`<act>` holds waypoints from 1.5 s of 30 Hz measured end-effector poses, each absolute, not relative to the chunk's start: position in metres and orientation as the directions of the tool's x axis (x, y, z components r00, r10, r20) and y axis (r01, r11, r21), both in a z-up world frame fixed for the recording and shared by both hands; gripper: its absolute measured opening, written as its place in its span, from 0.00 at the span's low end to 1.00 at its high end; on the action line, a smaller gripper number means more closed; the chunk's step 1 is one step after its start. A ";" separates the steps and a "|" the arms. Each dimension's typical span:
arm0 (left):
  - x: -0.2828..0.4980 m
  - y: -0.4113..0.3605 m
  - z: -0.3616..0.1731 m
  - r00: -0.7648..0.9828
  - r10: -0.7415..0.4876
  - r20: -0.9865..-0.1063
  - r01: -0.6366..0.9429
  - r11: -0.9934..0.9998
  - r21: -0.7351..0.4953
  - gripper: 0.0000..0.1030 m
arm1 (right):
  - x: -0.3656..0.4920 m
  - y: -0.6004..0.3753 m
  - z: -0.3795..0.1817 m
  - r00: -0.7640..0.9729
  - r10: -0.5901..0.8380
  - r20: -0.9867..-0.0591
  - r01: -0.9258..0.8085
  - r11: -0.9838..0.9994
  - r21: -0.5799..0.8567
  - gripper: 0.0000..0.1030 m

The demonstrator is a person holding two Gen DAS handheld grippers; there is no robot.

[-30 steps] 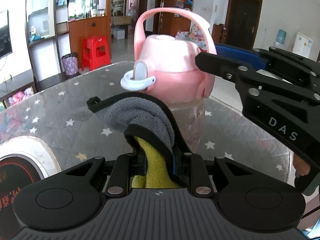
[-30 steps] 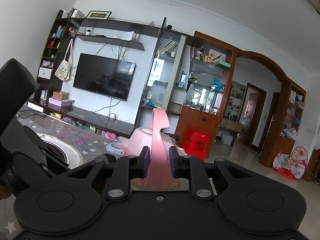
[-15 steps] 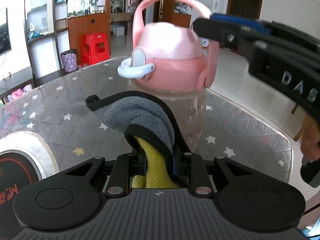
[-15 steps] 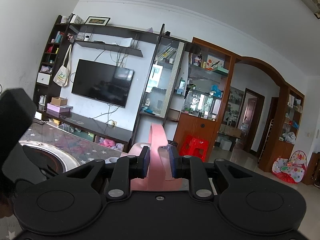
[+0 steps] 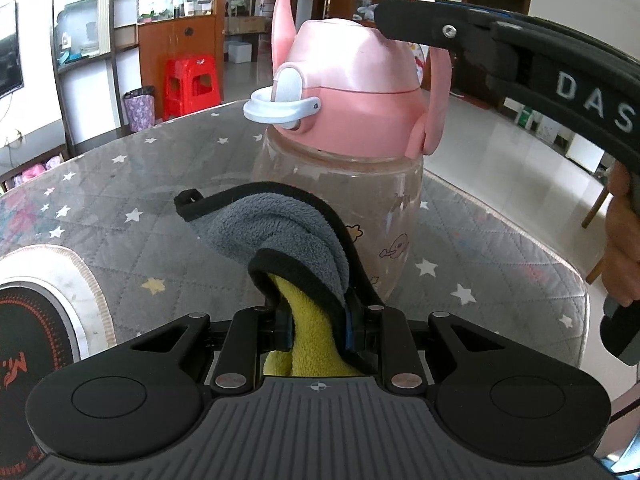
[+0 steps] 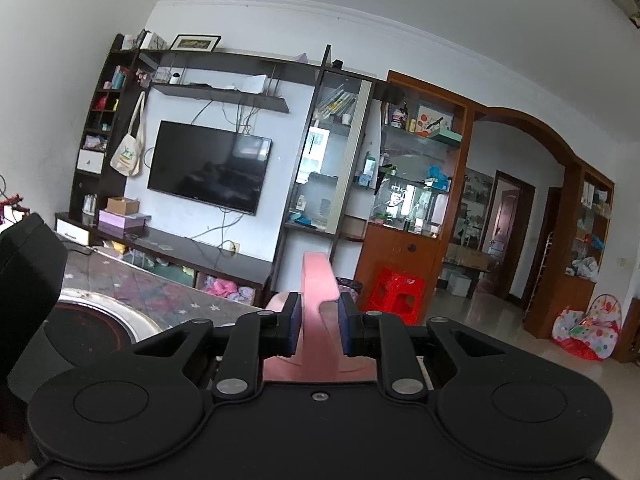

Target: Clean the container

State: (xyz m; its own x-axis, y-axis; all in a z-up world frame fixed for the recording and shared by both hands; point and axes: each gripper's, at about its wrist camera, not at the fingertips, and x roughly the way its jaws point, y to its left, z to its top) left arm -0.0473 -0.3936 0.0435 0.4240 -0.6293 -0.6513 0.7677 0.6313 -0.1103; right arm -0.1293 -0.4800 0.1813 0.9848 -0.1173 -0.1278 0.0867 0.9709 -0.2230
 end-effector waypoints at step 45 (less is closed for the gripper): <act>-0.070 -0.234 0.068 0.654 -0.419 -0.629 0.489 0.869 -0.071 0.21 | -0.135 -0.398 0.205 0.947 0.308 -0.087 -0.318 0.939 -0.129 0.15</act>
